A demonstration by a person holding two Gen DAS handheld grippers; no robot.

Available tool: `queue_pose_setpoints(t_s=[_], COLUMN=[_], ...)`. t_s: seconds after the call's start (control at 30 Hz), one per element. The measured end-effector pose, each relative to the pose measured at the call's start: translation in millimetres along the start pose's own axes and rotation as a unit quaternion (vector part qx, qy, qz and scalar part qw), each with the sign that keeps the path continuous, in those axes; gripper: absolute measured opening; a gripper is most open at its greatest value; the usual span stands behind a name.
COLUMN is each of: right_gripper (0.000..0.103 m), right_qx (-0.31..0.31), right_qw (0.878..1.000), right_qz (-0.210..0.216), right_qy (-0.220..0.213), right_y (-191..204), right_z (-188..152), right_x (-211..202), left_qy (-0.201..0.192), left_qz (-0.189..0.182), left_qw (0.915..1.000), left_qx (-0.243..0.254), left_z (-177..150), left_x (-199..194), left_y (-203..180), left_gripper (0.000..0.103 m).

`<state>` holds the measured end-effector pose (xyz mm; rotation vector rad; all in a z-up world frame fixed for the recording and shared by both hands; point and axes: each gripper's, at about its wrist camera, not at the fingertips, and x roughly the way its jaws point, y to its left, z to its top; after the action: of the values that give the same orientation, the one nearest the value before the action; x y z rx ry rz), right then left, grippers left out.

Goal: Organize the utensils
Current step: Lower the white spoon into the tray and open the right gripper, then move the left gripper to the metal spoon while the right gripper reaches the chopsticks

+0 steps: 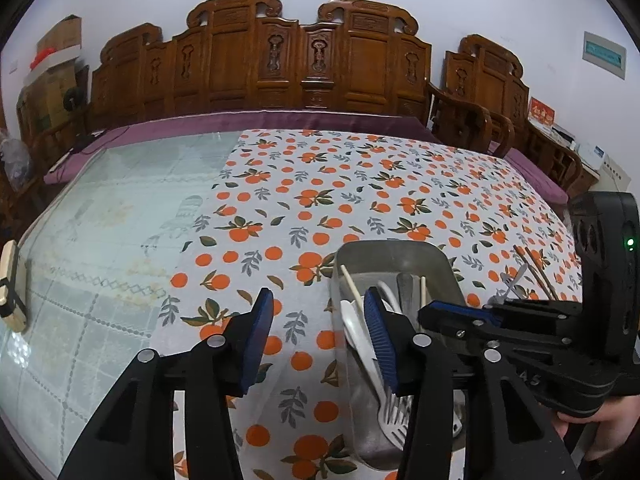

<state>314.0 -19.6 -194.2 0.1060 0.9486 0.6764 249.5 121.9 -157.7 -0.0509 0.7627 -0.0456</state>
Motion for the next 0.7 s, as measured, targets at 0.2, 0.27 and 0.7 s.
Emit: queue_pose_setpoints(t_s=[0.2,0.27,0.7], right_gripper=[0.012,0.012,0.042], right_qx=[-0.042,-0.051,-0.049], right_qw=[0.998,0.997,0.986], right_qz=[-0.028,-0.041,-0.146], right_qy=[-0.028,-0.037,-0.066], right_y=[-14,-22,-106], right_z=[-5,-8,-48], right_x=[-43,-60,-146], left_qy=[-0.003,-0.005,-0.011], left_qz=[-0.007,-0.009,-0.034], left_qw=[0.9999,0.9999,0.9980], left_qx=[0.007,0.008,0.052], left_z=[2,3,1], left_x=[0,0,4], left_y=[-15,-19,-71], left_gripper=[0.054,0.059,0.087])
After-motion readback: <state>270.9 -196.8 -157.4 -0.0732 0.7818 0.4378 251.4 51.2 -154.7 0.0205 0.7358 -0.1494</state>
